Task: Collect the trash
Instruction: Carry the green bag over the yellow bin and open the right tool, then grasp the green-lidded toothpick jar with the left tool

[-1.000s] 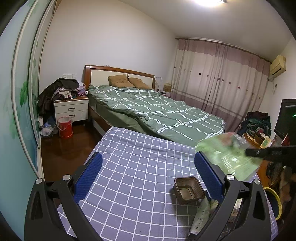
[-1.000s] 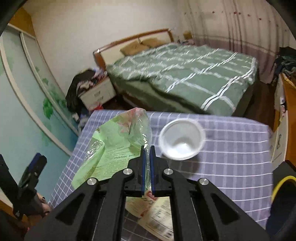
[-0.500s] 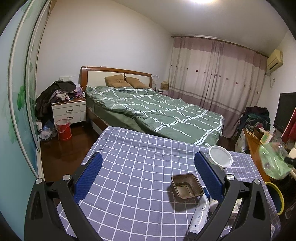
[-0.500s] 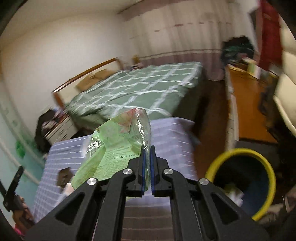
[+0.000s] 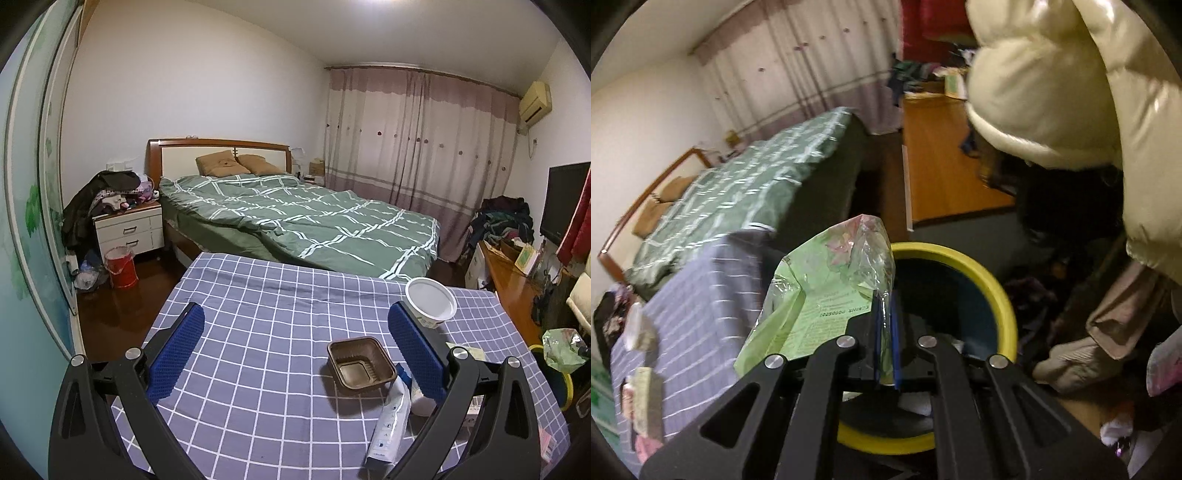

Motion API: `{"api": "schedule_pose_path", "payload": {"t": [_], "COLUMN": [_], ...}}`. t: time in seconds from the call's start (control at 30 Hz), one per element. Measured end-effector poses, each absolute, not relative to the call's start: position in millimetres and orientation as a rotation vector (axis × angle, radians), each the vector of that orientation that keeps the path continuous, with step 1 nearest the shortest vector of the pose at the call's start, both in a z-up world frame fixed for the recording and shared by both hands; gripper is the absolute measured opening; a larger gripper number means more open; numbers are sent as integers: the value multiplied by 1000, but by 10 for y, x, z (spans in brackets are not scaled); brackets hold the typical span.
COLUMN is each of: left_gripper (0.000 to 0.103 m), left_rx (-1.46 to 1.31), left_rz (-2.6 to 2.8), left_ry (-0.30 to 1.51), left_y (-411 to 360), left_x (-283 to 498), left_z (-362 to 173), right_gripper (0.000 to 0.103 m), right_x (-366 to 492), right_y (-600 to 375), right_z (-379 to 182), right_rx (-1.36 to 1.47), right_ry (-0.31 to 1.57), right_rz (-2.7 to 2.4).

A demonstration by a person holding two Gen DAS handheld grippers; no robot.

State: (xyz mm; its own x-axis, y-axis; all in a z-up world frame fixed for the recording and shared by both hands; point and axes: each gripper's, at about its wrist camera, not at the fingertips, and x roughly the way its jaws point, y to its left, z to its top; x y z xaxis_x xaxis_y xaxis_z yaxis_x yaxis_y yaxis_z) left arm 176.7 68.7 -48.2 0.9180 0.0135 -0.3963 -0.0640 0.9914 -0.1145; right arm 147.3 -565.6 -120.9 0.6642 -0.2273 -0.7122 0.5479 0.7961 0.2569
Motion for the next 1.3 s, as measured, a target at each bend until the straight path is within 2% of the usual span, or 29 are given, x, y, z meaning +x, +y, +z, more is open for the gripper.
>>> {"api": "schedule_pose_path", "payload": {"t": [0.07, 0.2, 0.4, 0.53, 0.9, 1.3], "left_gripper": [98, 98, 98, 98, 98, 98], "left_rx": [-113, -96, -85, -78, 7, 139], "left_rz": [37, 30, 0, -42, -227, -510], "left_ry": [405, 399, 405, 418, 448, 698], "left_y": [647, 600, 529, 419, -219, -1001], "left_x": [1764, 1758, 1752, 1738, 1387, 826], "left_z": [-490, -481, -478, -482, -403, -866], "right_gripper": [7, 23, 24, 30, 34, 34], "right_x": [1502, 1493, 1472, 1380, 1097, 1003], "right_y": [-5713, -5824, -5766, -5633, -5428, -5342], "right_z": [-1326, -1524, -1549, -1457, -1187, -1195], "right_rx": [481, 521, 531, 516, 484, 502], "right_ry": [749, 774, 770, 749, 684, 675], "right_rz": [-488, -511, -497, -487, -451, -380]}}
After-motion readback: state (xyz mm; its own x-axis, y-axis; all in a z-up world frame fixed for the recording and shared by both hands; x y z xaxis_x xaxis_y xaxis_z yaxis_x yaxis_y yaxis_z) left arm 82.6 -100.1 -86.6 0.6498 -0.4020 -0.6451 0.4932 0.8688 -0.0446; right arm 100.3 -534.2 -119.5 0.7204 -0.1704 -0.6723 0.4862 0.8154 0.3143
